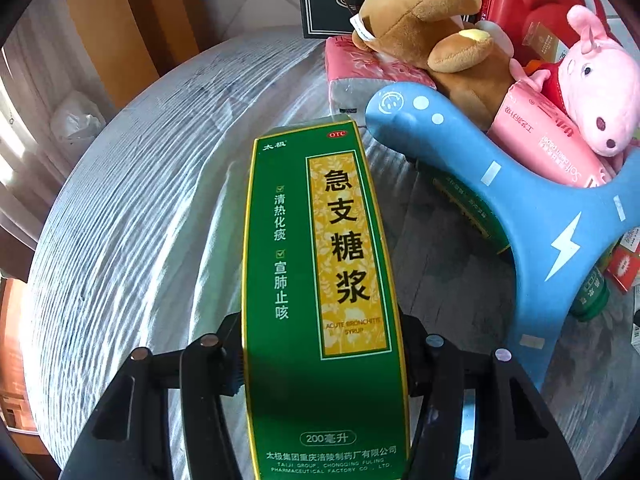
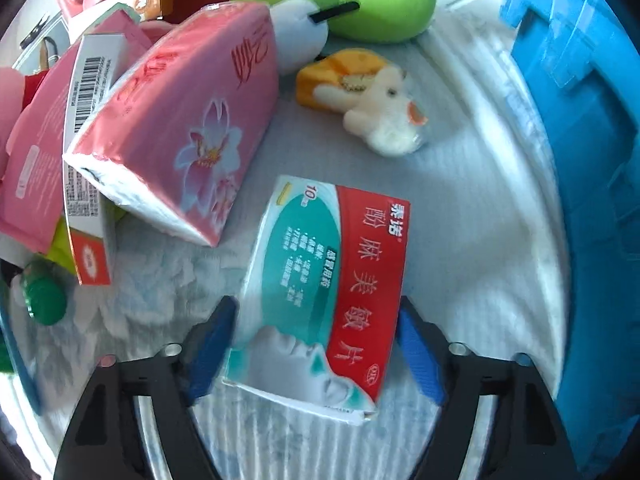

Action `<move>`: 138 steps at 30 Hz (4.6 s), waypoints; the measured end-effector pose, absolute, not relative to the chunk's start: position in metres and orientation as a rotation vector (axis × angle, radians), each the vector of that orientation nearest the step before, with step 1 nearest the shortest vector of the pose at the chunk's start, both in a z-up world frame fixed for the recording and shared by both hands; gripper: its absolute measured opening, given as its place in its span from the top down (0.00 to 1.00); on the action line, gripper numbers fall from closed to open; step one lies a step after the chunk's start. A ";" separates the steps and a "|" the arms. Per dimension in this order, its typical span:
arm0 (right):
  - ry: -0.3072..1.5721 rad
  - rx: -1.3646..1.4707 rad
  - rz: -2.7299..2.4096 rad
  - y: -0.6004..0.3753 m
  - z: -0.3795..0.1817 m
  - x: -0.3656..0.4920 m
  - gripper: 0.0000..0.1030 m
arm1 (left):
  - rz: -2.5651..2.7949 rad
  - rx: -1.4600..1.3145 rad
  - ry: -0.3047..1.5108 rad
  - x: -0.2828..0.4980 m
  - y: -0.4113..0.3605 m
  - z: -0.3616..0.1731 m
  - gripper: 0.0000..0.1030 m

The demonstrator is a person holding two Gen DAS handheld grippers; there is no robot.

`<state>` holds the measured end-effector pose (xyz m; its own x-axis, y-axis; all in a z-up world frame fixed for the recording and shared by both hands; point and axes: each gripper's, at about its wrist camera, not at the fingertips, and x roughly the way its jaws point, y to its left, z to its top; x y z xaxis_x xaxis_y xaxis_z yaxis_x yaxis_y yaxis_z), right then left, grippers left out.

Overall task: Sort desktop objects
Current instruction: 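Grasp the green syrup box with the left tool while the right tool grasps the white-red medicine box, then carry the syrup box and medicine box into the crate and open both tools, then withdraw both tools from the crate back toward the pile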

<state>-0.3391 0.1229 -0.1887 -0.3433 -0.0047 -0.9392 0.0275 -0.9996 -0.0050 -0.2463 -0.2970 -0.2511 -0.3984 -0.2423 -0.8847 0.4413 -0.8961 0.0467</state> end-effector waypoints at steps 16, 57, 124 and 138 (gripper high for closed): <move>0.140 1.120 -2.801 0.098 -0.034 -0.235 0.26 | -2.586 1.033 0.173 -0.170 -0.247 -0.120 0.47; 0.212 0.422 -3.485 0.378 0.162 -0.152 0.26 | -3.469 0.684 -0.284 -0.215 0.251 0.103 0.47; -0.005 0.949 -3.386 0.497 0.115 -0.248 0.00 | -3.370 1.009 -0.375 -0.281 0.331 0.081 0.25; -0.049 0.618 -3.263 0.381 0.150 -0.176 0.00 | -3.292 0.558 -0.160 -0.200 0.171 0.118 0.07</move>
